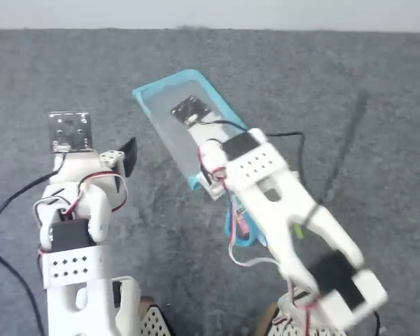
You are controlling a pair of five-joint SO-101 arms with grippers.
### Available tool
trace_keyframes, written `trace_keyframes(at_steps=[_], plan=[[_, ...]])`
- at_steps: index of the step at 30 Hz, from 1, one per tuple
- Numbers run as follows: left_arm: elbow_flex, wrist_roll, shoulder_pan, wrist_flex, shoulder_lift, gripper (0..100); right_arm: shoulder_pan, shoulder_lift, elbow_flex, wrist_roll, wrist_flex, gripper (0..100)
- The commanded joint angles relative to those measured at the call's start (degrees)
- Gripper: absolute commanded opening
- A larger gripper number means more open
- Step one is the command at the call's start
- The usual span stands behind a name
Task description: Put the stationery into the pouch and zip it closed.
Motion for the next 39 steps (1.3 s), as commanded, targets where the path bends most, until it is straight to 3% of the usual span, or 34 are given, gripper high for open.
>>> trace_keyframes(at_steps=[1, 7, 13, 21, 28, 39], plan=[[-1.8, -2.9, 3.7, 2.2, 0.1, 31, 1.2, -12.7, 2.5, 3.1, -0.4, 0.8], [-1.6, -6.0, 12.1, 6.2, 0.0, 31, 0.9, -25.4, 11.5, 4.9, -5.6, 0.7], [-1.4, -7.3, 13.5, 6.3, 0.0, 32, -0.5, -34.9, 13.4, 5.6, -4.3, 0.6], [-1.2, -9.6, 19.0, 11.3, -5.5, 34, -0.5, -32.5, 13.3, 5.5, -4.4, 0.6], [5.6, -9.7, 19.3, 10.5, -20.3, 34, -2.2, -33.3, 13.2, 4.7, -2.8, 0.6], [8.3, -9.7, 19.3, 6.6, -20.6, 34, -6.1, -36.3, 14.5, 4.5, -1.1, 0.6]])
